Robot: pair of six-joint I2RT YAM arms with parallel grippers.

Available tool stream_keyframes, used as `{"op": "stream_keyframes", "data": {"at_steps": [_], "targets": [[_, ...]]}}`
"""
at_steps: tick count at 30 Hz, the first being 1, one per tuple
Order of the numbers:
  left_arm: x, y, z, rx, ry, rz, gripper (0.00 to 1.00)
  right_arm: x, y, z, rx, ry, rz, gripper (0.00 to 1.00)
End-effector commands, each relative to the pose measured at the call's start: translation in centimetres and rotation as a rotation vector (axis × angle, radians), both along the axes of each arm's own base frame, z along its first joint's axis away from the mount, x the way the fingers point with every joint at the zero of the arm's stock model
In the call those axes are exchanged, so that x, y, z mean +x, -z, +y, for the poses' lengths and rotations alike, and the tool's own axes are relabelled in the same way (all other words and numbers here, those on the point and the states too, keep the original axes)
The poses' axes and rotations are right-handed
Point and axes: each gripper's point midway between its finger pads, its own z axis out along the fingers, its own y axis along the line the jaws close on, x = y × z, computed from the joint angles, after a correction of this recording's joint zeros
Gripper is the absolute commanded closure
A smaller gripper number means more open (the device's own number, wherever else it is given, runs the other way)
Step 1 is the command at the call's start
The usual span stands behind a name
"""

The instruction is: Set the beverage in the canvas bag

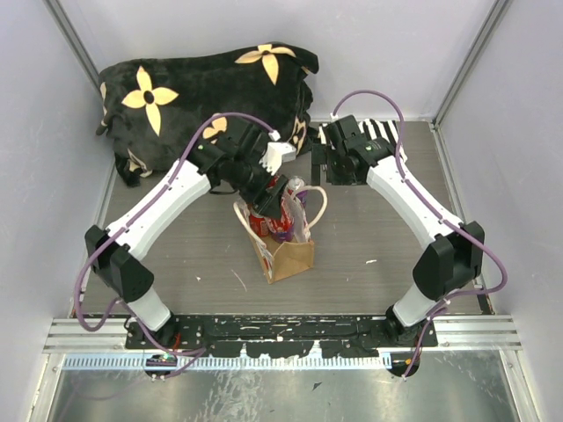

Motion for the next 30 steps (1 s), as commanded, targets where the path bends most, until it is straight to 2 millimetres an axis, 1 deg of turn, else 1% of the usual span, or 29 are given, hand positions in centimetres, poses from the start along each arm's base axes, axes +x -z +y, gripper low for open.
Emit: {"op": "stream_keyframes", "data": {"at_steps": [1, 5, 8, 11, 15, 18, 20, 26, 30], "targets": [[-1.7, -2.5, 0.4, -0.050, 0.055, -0.108, 1.00, -0.4, -1.9, -0.3, 0.032, 0.013, -0.059, 0.00], [-2.4, -0.4, 0.9, 0.003, 0.068, -0.114, 1.00, -0.7, -1.7, -0.5, 0.034, 0.016, -0.059, 0.00], [-2.2, 1.5, 1.2, 0.046, 0.057, -0.128, 1.00, -0.9, -1.8, -0.6, 0.036, 0.016, -0.060, 0.00], [-1.6, 3.5, 1.1, 0.070, 0.038, -0.136, 1.00, -1.1, -1.7, -0.6, 0.037, 0.016, -0.059, 0.00], [-0.4, 5.5, 0.6, 0.097, 0.014, -0.139, 1.00, -1.3, -1.5, -0.7, 0.040, 0.019, -0.055, 0.00], [-0.3, 6.8, 0.9, 0.130, 0.007, -0.123, 1.00, -1.5, -1.5, -0.8, 0.040, 0.023, -0.056, 0.00], [0.0, 7.3, 0.9, 0.131, 0.001, -0.137, 1.00, -1.6, -1.5, -0.9, 0.039, 0.024, -0.056, 0.00], [0.0, 9.7, 2.0, 0.189, -0.014, -0.134, 1.00, -1.7, -1.4, -0.9, 0.039, 0.023, -0.053, 0.00], [-0.1, 10.5, 2.3, 0.202, -0.027, -0.132, 1.00, -1.6, -1.3, -0.9, 0.040, 0.021, -0.049, 0.00]]}}
